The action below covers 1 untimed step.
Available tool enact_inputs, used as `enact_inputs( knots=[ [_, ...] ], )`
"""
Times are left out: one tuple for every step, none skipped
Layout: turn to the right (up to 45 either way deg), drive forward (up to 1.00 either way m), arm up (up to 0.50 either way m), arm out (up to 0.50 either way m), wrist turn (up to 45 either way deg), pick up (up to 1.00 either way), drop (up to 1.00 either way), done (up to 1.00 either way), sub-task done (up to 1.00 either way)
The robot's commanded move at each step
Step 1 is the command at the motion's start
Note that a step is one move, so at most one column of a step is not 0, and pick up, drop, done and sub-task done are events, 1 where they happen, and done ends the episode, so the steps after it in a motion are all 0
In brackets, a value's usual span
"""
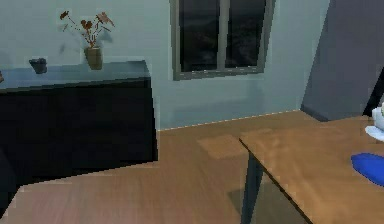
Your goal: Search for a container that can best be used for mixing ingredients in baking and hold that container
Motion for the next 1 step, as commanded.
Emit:
enact_inputs(
  knots=[
    [0.0,0.0,0.0,0.0,0.0,0.0,0.0,1.0,0.0]
  ],
)
